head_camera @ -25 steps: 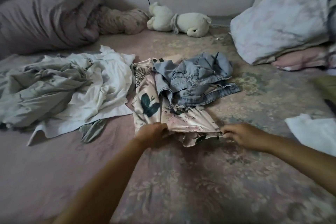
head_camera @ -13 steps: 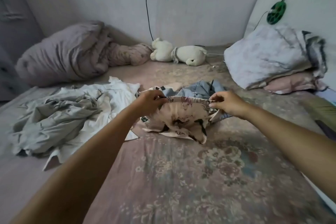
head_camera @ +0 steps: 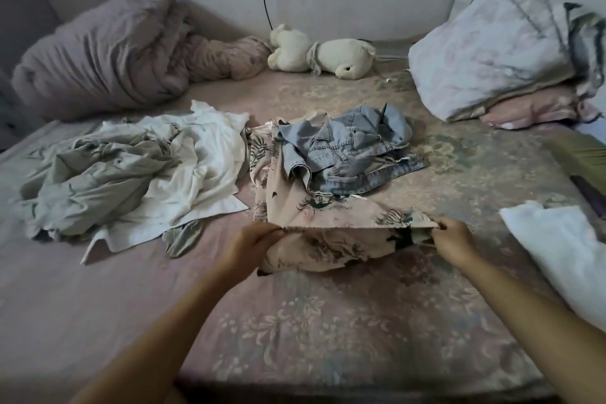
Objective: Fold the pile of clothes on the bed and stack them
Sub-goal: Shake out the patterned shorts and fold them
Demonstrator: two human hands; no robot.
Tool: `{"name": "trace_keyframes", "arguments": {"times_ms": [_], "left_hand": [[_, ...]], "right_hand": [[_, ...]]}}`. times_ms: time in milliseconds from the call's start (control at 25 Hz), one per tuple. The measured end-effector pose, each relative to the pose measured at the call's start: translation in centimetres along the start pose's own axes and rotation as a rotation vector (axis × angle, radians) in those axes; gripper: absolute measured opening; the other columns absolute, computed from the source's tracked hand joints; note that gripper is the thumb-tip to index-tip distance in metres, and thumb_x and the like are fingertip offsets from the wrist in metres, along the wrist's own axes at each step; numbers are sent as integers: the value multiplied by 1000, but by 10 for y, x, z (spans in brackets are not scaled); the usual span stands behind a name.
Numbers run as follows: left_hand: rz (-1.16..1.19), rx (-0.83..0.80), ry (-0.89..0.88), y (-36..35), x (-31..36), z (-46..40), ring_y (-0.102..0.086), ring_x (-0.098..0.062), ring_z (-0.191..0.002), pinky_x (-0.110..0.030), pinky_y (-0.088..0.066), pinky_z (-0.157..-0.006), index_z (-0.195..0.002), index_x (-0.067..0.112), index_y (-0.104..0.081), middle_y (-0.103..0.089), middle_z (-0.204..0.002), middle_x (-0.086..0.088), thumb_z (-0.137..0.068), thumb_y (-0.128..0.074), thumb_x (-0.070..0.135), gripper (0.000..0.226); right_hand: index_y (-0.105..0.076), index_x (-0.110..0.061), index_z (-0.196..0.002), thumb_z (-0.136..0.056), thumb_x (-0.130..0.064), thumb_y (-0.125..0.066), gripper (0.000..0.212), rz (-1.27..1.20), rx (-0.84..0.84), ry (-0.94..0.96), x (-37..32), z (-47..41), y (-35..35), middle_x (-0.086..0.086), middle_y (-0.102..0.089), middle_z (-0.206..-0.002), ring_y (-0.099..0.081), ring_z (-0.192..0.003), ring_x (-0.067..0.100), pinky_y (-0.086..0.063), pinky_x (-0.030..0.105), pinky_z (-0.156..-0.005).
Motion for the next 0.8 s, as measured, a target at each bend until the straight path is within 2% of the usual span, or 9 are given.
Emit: {"name": "trace_keyframes", "arguments": {"times_ms": [80, 120, 200, 280, 400, 480, 560, 680, 800], "left_hand": [[67, 35, 73, 13, 33, -16, -48, -2, -54, -27, -45, -56, -77, 15, -66, -51, -63, 5, -92, -60, 14, 16], [90, 63, 90, 22, 51, -31, -49, -9, -54, -32, -48, -55, -77, 21, -65, -52, -63, 1, -93, -58, 14, 19], [147, 147, 112, 51, 86, -65, -53, -17, -55, -40, -53, -55, -74, 26, -64, -54, -66, -4, -93, -59, 17, 21], [162, 244, 74, 88, 125, -98, -53, -20, -63, -42, -52, -59, -75, 21, -66, -55, -71, -8, -91, -61, 20, 17], [112, 380, -44, 144, 197, -128, -46, -10, -58, -25, -42, -60, -80, 17, -66, -54, -66, -1, -89, -64, 22, 11], [153, 470, -66, 175, 240, -137, -41, -2, -40, -17, -35, -45, -69, 18, -62, -50, -50, 7, -89, -64, 23, 21], [271, 531, -71, 198, 272, -148, -37, -1, -28, -13, -29, -32, -64, 17, -58, -45, -35, 12, -90, -64, 20, 27], [185, 498, -45, 201, 281, -156, -42, -2, -27, -12, -31, -30, -64, 15, -57, -49, -40, 5, -91, -60, 18, 27], [-94, 500, 49, 199, 237, -155, -53, -11, -49, -20, -32, -37, -75, 9, -63, -55, -57, -3, -92, -59, 20, 20]], "right_hand": [[-51, -1, -125, -96, 3, -40, 31, -505, -112, -205, -19, 5, -2, 21, -58, -109, -59, -83, 33, -51, 37, -61], [-51, 0, -114, -96, 6, -37, 23, -689, -157, -234, -40, 7, 0, 22, -57, -105, -61, -81, 32, -56, 38, -53], [-48, -6, -90, -95, 9, -37, 19, -805, -162, -150, -94, 1, 23, 19, -57, -92, -61, -75, 29, -56, 39, -44], [-48, -10, -82, -93, 8, -43, 22, -764, -115, 11, -160, -4, 64, 16, -60, -86, -63, -67, 24, -54, 34, -40], [-50, -10, -73, -90, 8, -50, 25, -712, -1, 249, -255, 14, 140, 11, -61, -67, -63, -45, 16, -56, 36, -44], [-51, -10, -71, -89, 8, -50, 26, -720, 78, 381, -307, 34, 182, 9, -58, -67, -60, -40, 14, -57, 35, -48], [-53, -13, -74, -89, 7, -48, 25, -749, 126, 466, -347, 49, 210, 8, -60, -71, -62, -48, 17, -56, 32, -47], [-57, -15, -83, -88, 8, -46, 25, -675, 98, 444, -357, 42, 204, 11, -60, -79, -63, -52, 17, -49, 23, -40], [-63, -9, -100, -84, 8, -54, 25, -279, 37, 520, -335, 25, 173, 10, -58, -86, -56, -53, 13, -42, 17, -42]]}}
Point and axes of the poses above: each hand's wrist, its own z-axis away from the middle knuckle, its own y-axis out of the back of the hand, x = y × z, the point moved 5 cm from there along -z, towards the middle knuckle
